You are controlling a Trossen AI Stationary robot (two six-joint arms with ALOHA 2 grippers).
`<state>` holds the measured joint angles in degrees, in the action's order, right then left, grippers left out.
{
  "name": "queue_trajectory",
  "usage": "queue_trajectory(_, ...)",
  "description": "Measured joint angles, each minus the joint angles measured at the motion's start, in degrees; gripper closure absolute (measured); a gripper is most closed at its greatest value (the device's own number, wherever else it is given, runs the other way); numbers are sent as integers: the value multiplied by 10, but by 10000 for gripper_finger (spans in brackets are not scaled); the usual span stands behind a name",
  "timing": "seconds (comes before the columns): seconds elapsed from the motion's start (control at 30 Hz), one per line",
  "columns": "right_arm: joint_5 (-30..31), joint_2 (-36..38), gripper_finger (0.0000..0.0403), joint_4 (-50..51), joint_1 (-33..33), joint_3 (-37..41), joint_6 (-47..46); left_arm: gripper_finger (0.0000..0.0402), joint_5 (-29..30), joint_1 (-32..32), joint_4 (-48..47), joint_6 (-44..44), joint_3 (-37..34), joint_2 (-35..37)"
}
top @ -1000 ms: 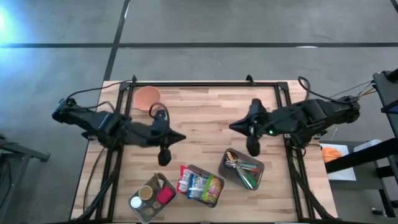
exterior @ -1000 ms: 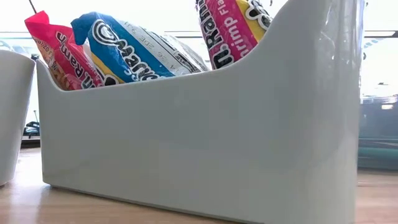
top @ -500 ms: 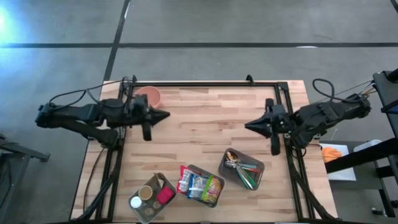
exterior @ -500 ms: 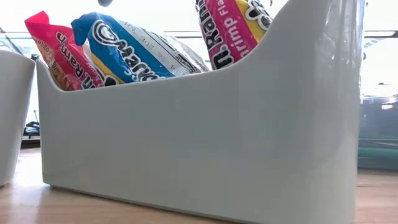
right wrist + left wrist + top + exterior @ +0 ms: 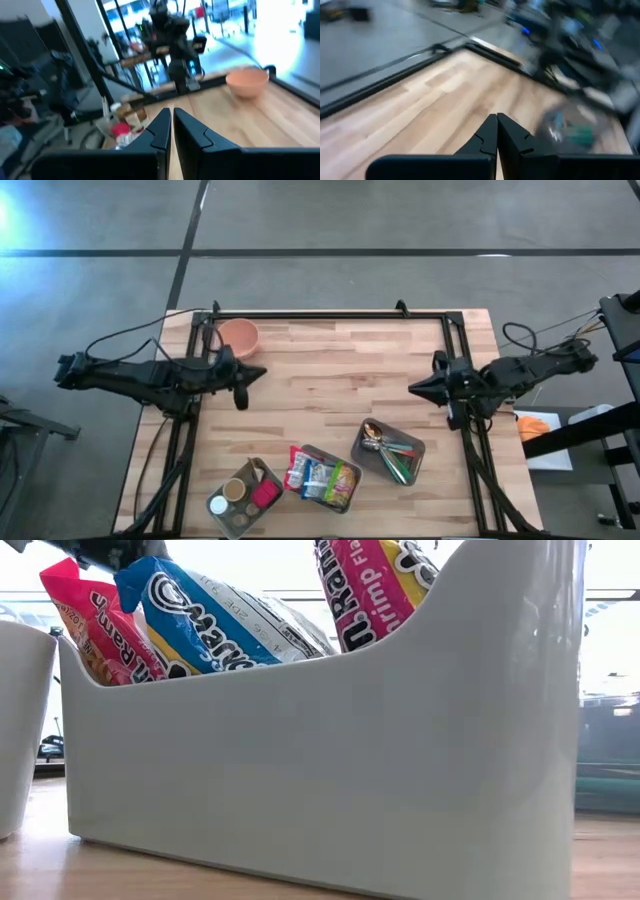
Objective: Pick & Place Food Item
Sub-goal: Return to home position
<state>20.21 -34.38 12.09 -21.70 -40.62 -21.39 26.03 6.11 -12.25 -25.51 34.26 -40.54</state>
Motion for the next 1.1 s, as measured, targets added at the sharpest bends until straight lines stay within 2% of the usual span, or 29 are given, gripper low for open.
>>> queue_trajectory(0.1,-1,65,383,-42,2,55,20,394,-40,-1,3,77,-2,0)
queue_trajectory(0.33,-4,172,383,-58,6,147,26,393,-12,-18,4,92,-46,33)
queue_trajectory(0.67,-29,230,383,-171,6,275,36,394,-17,-18,88,85,-177,167)
queue_trajectory(1.1,-74,320,383,-253,8,402,30,394,-71,-18,103,52,-260,218)
